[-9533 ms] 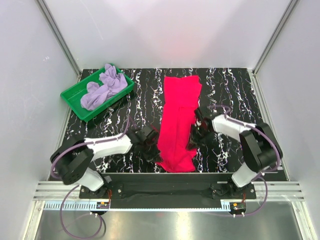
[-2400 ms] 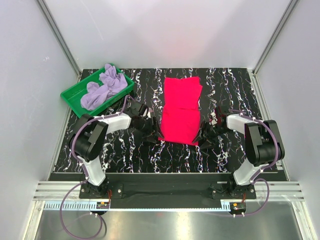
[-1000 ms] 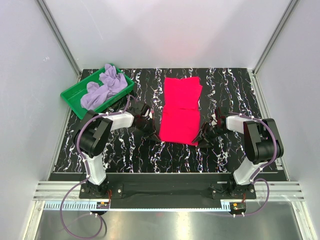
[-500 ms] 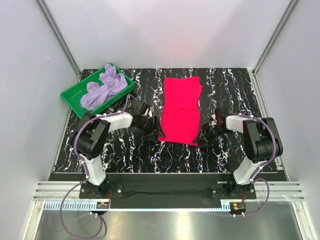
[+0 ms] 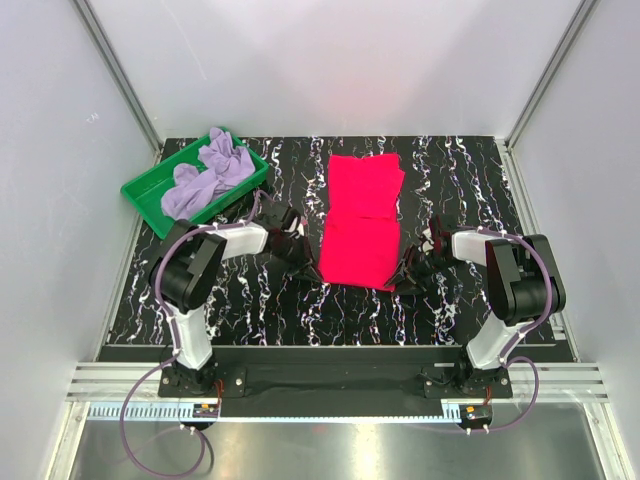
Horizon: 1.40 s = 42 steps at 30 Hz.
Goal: Fold and stack the t-shirts
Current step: Fold the tshirt
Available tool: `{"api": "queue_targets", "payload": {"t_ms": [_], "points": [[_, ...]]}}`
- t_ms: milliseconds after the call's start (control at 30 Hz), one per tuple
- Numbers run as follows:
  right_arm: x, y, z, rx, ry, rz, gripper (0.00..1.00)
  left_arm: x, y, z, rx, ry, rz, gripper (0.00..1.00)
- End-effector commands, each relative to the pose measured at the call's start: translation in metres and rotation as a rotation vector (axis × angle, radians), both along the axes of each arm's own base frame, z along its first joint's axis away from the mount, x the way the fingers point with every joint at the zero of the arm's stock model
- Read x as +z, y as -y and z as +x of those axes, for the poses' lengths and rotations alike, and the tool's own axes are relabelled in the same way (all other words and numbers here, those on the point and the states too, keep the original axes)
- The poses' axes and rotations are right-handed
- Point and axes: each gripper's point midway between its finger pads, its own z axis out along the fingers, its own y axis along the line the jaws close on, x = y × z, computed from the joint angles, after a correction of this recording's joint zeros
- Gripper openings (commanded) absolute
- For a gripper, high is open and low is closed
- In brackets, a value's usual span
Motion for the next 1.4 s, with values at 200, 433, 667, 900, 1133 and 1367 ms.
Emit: {"api": "queue_targets", "payload": {"t_ms": [200, 433, 667, 900, 1133, 1367], "points": [[-0.031, 0.022, 0.005, -0.014, 0.030, -0.161, 0.42, -0.006, -0.005, 0.012, -0.015, 0.059, 0.054, 0.00], [-0.034, 0.024, 0.010, -0.046, 0.026, -0.162, 0.40, -0.006, -0.011, 0.001, -0.018, 0.056, 0.055, 0.00], [-0.035, 0.025, 0.015, -0.045, 0.031, -0.168, 0.35, -0.007, -0.011, -0.006, -0.022, 0.043, 0.048, 0.00], [-0.037, 0.026, 0.006, -0.076, 0.005, -0.175, 0.36, -0.003, -0.010, -0.003, -0.022, 0.052, 0.042, 0.00], [-0.037, 0.028, -0.001, -0.109, -0.028, -0.184, 0.39, -0.003, -0.010, -0.003, -0.028, 0.054, 0.040, 0.00], [-0.039, 0.032, 0.004, -0.196, -0.040, -0.219, 0.34, 0.000, -0.010, -0.005, -0.030, 0.059, 0.036, 0.00]]}}
